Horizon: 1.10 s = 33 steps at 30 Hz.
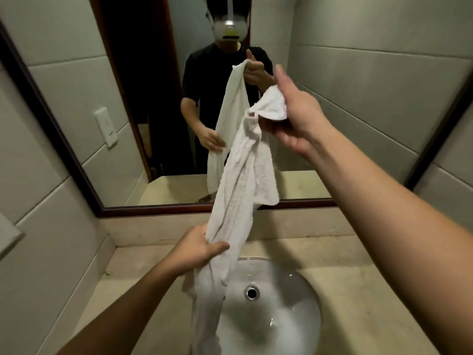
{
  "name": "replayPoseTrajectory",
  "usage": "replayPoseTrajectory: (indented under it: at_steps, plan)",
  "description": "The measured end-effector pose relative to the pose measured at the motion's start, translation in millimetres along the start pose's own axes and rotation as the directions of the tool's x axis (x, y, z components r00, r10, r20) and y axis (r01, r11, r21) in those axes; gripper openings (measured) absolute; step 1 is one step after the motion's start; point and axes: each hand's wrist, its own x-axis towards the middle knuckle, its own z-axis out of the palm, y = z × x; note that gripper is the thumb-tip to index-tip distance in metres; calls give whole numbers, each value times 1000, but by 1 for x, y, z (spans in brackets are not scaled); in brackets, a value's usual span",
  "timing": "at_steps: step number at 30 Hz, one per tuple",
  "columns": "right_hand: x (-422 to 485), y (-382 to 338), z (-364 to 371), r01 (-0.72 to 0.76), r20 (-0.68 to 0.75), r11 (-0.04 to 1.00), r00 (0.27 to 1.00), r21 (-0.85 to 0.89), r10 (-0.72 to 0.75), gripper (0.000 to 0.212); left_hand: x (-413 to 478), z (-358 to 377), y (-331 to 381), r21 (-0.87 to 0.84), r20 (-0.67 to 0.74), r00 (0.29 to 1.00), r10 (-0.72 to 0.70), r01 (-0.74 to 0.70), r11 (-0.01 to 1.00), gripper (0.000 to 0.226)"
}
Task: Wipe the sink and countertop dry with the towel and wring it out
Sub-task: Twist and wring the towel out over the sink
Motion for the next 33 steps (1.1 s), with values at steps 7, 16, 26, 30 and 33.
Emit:
replayPoseTrajectory:
  at_steps: [7, 16, 26, 30, 33]
  plan:
    - [8, -49, -15, 145, -122, 987, 983, 67, -136, 39, 15, 9, 24, 114, 48, 978, 203, -208, 971, 107]
    - [17, -88, -89, 240, -225, 959, 953, 154, -203, 55, 71, -47, 77, 344, 271, 957, 103, -196, 918, 55]
    - [-21, -43, -196, -102, -348, 952, 937, -289, -5, 37, 67, -130, 163, -183, 239, 943, 231, -189, 965, 83]
    - [-27, -22, -174, -167, -264, 853, 964, -495, 35, 41, 68, -124, 208, -364, 158, 935, 316, -243, 899, 79]
    - [-26, -14, -164, -214, -207, 481, 976, -850, 69, 69, 72, -118, 234, -439, 18, 932, 362, -317, 840, 72]
